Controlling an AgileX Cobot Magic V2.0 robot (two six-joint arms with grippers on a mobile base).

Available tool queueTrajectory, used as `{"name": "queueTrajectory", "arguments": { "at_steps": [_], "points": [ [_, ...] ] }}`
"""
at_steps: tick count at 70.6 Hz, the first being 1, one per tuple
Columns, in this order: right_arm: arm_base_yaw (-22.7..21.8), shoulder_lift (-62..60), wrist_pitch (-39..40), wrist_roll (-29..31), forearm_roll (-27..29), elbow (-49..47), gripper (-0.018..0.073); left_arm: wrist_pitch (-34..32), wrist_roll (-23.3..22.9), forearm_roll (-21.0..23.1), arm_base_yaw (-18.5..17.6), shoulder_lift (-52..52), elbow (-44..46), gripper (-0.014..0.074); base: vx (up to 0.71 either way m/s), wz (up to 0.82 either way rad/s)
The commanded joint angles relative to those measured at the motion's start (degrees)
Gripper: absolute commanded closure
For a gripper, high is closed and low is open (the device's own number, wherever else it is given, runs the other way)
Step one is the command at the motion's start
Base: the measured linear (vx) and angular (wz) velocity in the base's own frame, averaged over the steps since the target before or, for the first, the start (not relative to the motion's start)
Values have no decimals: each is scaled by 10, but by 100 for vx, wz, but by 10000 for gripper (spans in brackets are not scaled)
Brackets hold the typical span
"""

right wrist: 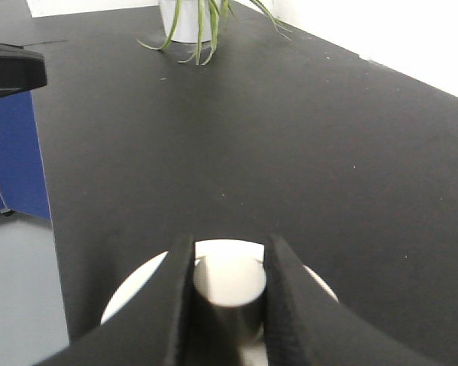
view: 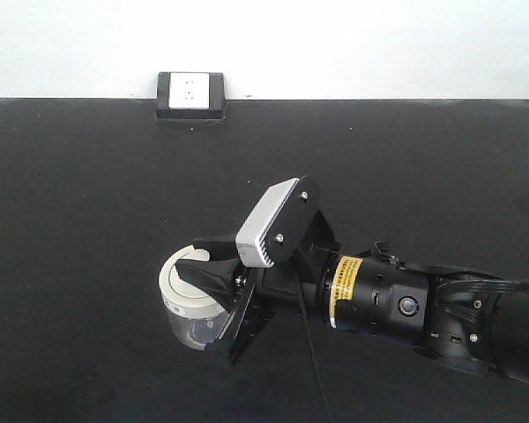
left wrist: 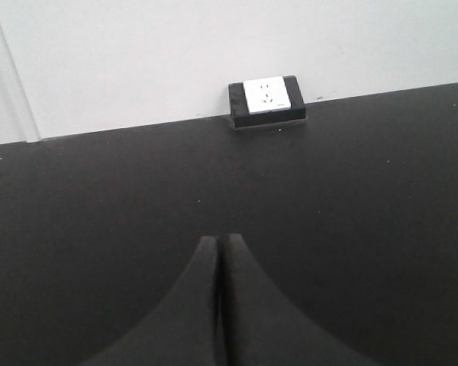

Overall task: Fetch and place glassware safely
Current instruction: 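Hold the jar above the black counter with the right gripper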

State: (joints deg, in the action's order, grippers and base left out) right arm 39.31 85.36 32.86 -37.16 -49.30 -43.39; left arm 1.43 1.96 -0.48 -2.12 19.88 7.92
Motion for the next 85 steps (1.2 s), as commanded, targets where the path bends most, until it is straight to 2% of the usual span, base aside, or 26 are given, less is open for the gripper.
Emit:
{"name": "queueTrajectory", "arguments": {
  "at_steps": [1, 85],
  "points": [
    [-3, -20, 47, 2, 19, -17, 563, -40, -1, 5, 1, 6, 15, 603, 0, 0],
    [-3, -20, 56, 2, 20, -17, 563, -37, -1, 5, 1, 6, 15, 603, 0, 0]
  ]
}}
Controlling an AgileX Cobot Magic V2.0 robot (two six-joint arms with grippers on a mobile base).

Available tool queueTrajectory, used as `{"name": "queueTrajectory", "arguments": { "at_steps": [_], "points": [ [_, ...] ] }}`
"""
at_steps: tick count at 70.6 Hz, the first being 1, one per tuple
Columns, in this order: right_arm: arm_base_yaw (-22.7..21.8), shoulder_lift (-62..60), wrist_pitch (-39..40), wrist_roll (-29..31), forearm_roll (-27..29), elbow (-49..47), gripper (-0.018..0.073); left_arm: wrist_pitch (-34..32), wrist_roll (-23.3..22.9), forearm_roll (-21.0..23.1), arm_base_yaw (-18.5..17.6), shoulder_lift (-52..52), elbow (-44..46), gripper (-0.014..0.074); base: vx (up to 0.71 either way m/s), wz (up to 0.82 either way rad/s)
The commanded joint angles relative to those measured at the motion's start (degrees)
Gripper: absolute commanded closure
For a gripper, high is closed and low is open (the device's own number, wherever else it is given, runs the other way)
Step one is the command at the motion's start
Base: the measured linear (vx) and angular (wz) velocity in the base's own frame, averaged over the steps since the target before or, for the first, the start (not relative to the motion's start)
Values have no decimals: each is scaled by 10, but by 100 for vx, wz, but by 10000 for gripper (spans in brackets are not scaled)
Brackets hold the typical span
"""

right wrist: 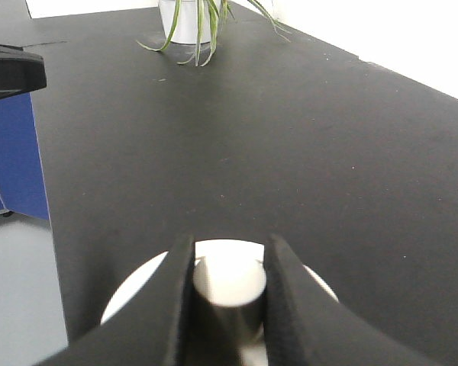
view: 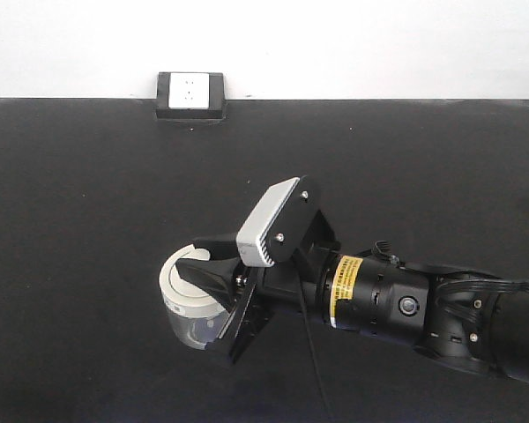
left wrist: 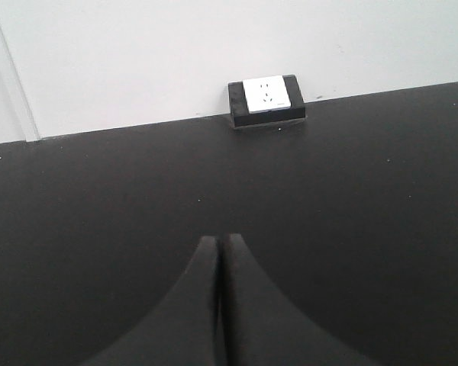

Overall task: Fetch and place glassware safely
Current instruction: 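Hold the jar above the black counter with the right gripper, then move the right gripper forward and lower the jar onto the counter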

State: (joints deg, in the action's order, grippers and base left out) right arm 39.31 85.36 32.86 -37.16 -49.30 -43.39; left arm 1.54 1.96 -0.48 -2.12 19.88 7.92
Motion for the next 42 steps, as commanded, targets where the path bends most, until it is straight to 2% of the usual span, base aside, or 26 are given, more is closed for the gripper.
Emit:
{"name": "queueTrajectory", "arguments": {
  "at_steps": [1, 17, 28, 42],
  "points": [
    [-3, -20, 56, 2, 20, -17, 563, -38, -1, 5, 1, 6, 15, 603, 0, 0],
    [-3, -20, 56, 2, 24, -17, 563, -38, -1, 5, 1, 6, 15, 603, 0, 0],
    [-3, -20, 71, 5, 56, -17, 563, -38, -1, 5, 1, 6, 15, 603, 0, 0],
    [-49, -20, 150, 16, 55, -17, 561, -38, -1, 5, 1, 6, 15, 603, 0, 0]
  ]
}}
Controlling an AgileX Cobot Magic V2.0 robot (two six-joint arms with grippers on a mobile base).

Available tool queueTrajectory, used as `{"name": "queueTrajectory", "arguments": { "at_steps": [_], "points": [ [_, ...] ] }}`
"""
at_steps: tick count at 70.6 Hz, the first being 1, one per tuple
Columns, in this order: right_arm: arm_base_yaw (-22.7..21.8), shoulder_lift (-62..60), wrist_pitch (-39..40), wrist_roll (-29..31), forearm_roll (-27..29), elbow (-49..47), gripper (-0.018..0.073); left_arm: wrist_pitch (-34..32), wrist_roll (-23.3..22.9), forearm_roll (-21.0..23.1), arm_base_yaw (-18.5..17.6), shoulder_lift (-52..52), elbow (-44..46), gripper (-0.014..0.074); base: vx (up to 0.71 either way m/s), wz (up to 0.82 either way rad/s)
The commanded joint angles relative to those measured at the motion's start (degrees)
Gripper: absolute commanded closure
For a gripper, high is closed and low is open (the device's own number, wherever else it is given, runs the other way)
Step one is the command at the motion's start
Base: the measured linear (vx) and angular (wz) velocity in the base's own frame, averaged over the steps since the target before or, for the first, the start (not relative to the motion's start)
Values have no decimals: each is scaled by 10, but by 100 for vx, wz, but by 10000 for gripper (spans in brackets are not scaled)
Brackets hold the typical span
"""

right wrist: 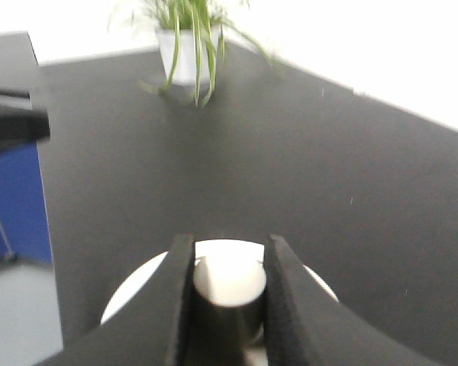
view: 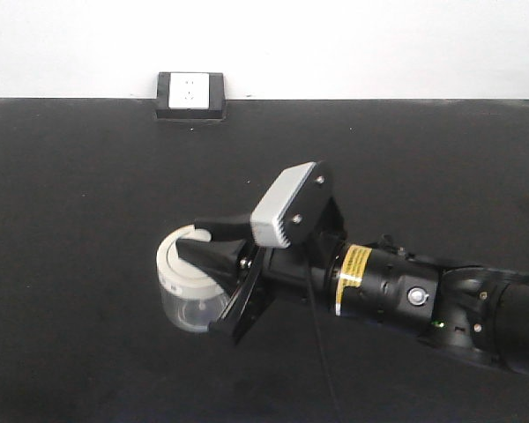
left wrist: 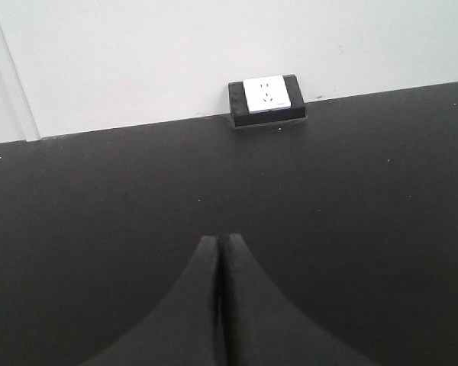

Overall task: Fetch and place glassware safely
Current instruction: 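Move the right gripper forward and lower the jar onto the counter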

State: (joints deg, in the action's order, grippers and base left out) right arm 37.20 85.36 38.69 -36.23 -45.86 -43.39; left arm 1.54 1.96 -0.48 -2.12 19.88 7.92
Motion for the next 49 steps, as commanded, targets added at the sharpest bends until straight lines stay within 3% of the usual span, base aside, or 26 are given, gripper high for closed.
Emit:
{"name": "queueTrajectory", "arguments": {
  "at_steps": [1, 31, 49],
  "points": [
    [-33, -20, 100, 6, 19, -17, 561, -38, -1, 5, 1, 6, 15, 603, 0, 0],
    [-210, 25, 163, 6, -74, -61, 560, -38, -1, 5, 1, 6, 15, 603, 0, 0],
    [-250, 130, 232, -7, -107, -147, 560, -38, -1, 5, 1, 6, 15, 603, 0, 0]
  ]
}}
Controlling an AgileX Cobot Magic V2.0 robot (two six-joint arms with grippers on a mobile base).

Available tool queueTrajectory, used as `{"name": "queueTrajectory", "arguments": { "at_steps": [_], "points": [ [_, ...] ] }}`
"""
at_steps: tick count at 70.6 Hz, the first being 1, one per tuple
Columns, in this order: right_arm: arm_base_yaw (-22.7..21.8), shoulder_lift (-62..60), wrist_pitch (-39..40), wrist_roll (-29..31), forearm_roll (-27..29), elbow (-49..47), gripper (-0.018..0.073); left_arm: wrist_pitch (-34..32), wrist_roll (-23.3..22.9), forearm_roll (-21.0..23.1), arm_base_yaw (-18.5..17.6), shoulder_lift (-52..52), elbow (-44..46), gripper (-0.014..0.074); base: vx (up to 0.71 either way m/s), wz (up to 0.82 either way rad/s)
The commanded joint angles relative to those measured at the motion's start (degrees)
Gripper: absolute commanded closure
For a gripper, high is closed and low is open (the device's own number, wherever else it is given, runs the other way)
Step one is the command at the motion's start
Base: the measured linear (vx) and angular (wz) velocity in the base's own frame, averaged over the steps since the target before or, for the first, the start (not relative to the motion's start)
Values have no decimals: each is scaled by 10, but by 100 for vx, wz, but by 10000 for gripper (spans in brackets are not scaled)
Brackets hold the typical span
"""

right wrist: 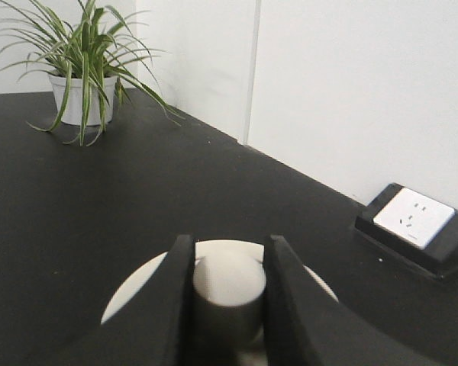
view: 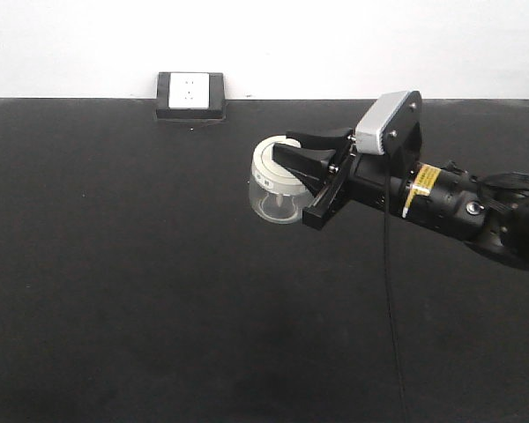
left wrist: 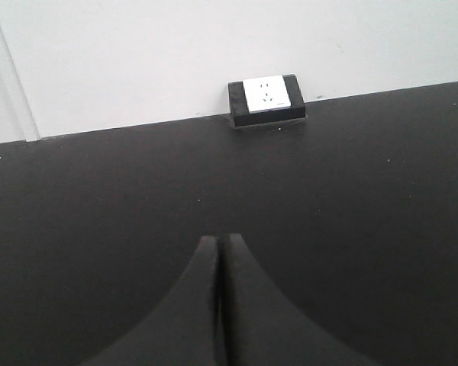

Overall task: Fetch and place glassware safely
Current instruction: 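Move the right gripper forward and lower the jar onto the counter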

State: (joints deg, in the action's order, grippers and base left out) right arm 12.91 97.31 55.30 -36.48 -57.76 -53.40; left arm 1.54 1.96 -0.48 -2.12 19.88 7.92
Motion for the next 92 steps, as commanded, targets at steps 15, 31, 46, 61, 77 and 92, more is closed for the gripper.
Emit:
{"name": "queueTrajectory", "arguments": {
  "at_steps": [15, 31, 46, 61, 77, 92],
  "points": [
    [-7, 103, 77, -4, -29, -115, 560, -38, -1, 5, 1, 6, 15, 603, 0, 0],
    [-7, 178, 97, 32, -25, -141, 560, -38, -1, 5, 1, 6, 15, 603, 0, 0],
    [-7, 231, 120, 64, -7, -141, 560, -38, -1, 5, 1, 6, 15, 603, 0, 0],
    [-7, 256, 130, 95, -7, -141, 560, -38, -1, 5, 1, 6, 15, 603, 0, 0],
    [-7, 264, 130, 98, 7, -141, 560, -38, -1, 5, 1, 6, 15, 603, 0, 0],
    [-7, 264, 134, 94, 21, -141, 505, -38, -1, 5, 1, 6, 15, 603, 0, 0]
  ]
}}
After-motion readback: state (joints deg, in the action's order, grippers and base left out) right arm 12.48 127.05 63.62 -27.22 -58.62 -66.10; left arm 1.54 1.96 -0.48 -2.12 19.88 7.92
